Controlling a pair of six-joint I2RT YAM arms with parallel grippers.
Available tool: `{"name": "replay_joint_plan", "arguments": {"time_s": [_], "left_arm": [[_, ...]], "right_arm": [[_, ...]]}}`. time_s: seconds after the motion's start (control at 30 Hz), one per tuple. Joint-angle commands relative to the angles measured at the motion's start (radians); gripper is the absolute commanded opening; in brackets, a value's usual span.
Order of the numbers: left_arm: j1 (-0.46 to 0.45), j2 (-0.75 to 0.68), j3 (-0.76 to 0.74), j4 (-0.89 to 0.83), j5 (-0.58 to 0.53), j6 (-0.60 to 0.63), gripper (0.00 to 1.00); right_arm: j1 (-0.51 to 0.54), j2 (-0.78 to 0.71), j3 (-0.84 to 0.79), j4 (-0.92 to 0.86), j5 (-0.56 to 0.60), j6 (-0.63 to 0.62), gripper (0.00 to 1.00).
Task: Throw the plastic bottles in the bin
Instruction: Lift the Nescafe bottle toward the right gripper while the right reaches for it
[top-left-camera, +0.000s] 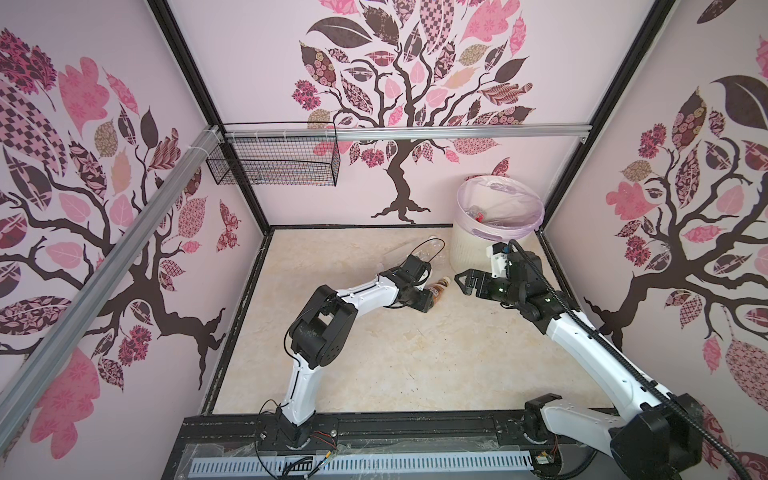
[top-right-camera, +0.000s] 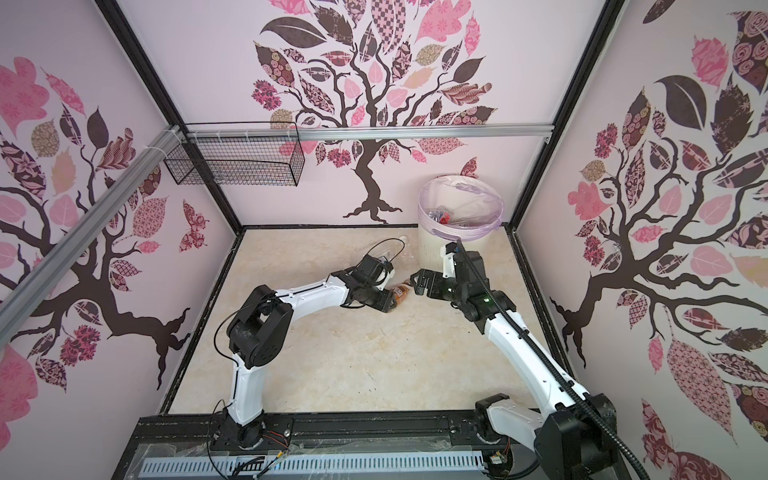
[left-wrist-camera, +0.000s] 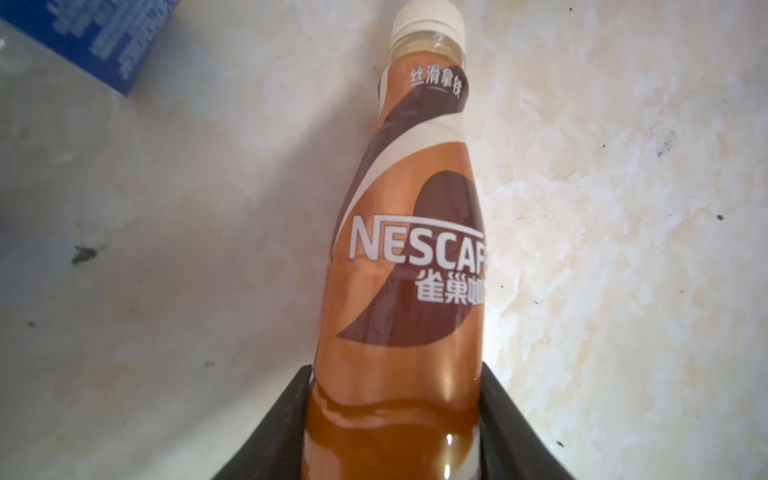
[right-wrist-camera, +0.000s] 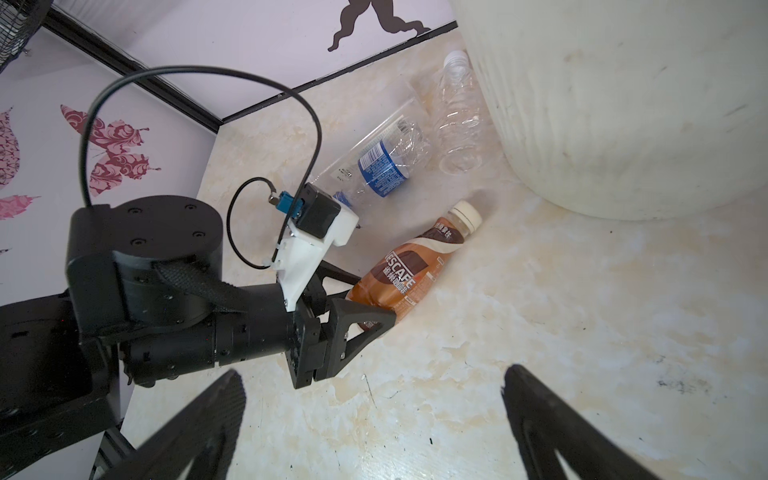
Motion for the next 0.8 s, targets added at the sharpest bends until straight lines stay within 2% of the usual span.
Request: {"name": "replay_joint_plan", "arguments": {"time_s": [0.0, 0.17, 0.3, 0.6, 0.77], "left_arm": [[0.002, -0.08, -0.079, 0.08, 0.065, -0.124, 0.5], [0.038, -0.183, -0.232, 0.233, 0.149, -0.275, 0.51], [0.074, -0.293, -0.317, 0.333, 0.184, -0.345, 0.5], [0.084, -0.502, -0.41, 0.423, 0.186, -0.387, 0.51], [0.083, -0.562, -0.448, 0.426, 0.181, -0.384, 0.51]], "right_arm": [[-0.008, -0.006, -0.011, 0.01, -0.01, 0.01, 1.0], [-0.007, -0.003, -0.029, 0.025, -0.027, 0.037, 0.99], [-0.007, -0.001, -0.04, 0.065, -0.046, 0.092, 1.0], [0.007, 0.061, 0.009, 0.225, -0.106, 0.272, 1.0], [0.051, 0.118, 0.069, 0.283, -0.108, 0.294, 0.99]]}}
